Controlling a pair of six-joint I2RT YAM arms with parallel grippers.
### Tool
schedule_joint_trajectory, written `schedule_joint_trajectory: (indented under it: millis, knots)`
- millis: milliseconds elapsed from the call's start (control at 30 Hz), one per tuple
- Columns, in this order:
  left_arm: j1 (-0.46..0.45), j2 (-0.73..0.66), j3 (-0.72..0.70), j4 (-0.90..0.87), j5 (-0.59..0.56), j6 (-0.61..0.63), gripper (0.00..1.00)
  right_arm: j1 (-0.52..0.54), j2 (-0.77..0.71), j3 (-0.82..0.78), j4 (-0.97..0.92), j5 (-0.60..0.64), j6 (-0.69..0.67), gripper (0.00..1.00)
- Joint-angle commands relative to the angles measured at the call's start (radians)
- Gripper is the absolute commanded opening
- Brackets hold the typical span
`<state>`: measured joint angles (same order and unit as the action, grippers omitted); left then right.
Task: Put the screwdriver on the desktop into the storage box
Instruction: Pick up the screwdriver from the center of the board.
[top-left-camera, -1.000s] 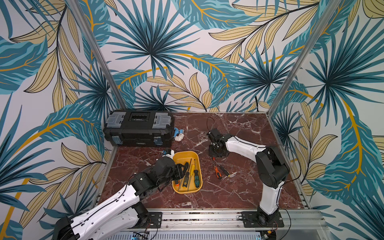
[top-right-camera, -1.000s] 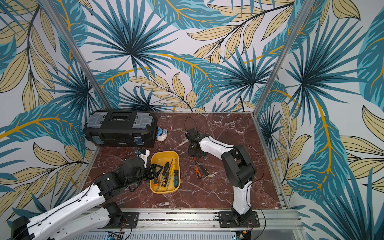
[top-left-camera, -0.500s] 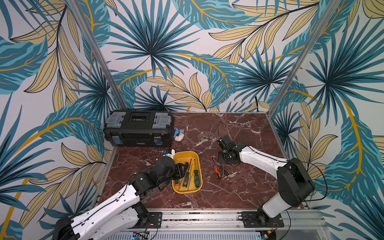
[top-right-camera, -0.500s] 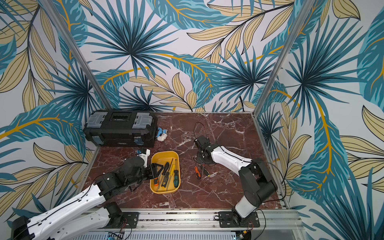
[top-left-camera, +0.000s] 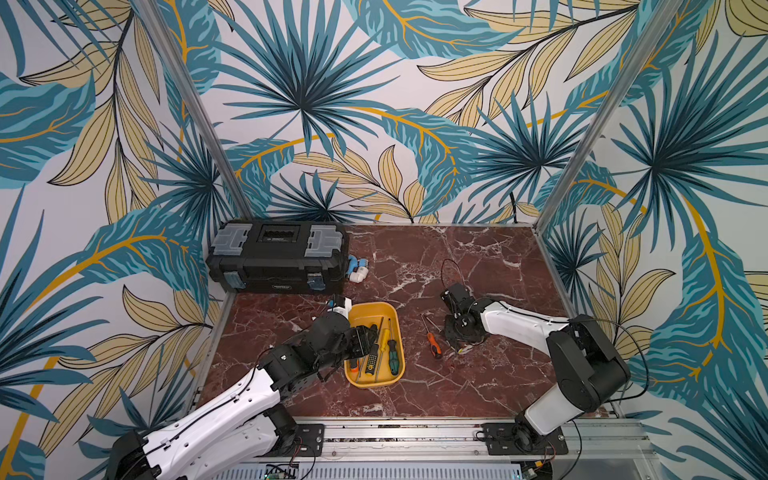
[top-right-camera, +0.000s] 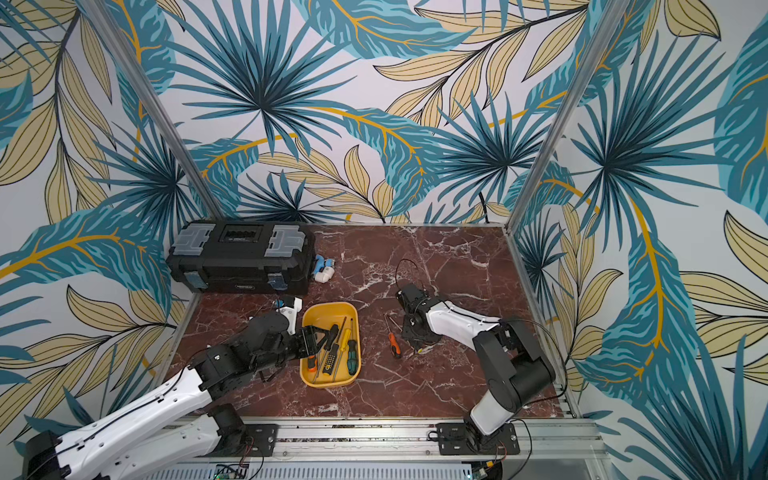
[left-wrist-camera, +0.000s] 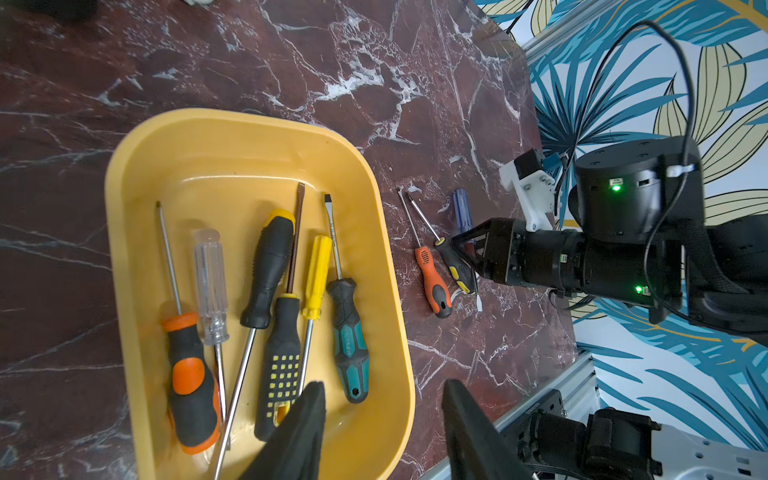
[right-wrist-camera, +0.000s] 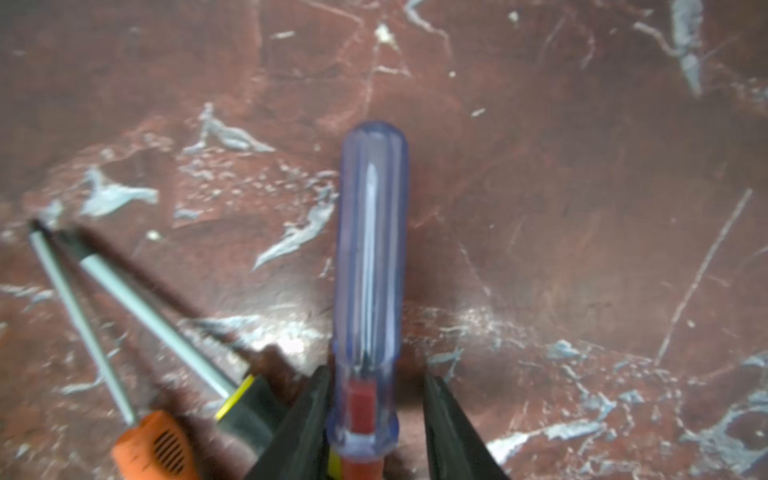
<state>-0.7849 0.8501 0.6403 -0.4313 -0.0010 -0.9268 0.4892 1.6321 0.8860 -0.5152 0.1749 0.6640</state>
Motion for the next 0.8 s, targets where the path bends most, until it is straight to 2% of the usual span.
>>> schedule_joint_trajectory:
  millis: [0, 233, 467, 600, 700, 767]
  knots:
    - [-0.001, -0.015, -0.016, 0.02, -0.001, 0.0, 0.5, -0.002, 0.027, -0.022, 0.007, -0.014, 0.007, 0.35]
    - [-0.001, -0.012, -0.01, 0.026, 0.0, 0.006, 0.5, -0.003, -0.05, -0.016, -0.011, -0.021, -0.018, 0.18]
    - [-0.001, -0.008, 0.01, 0.077, 0.02, 0.013, 0.53, 0.013, -0.241, -0.005, -0.049, -0.045, -0.032, 0.05]
    - [0.001, -0.024, -0.013, 0.228, 0.088, 0.001, 0.59, 0.086, -0.372, -0.02, 0.048, -0.208, -0.018, 0.0]
    - [0.003, -0.057, -0.067, 0.418, 0.143, -0.034, 0.68, 0.191, -0.447, -0.043, 0.206, -0.358, 0.03, 0.0]
    - [0.002, -0.08, -0.107, 0.552, 0.167, -0.059, 0.76, 0.244, -0.477, -0.061, 0.356, -0.451, 0.11, 0.0]
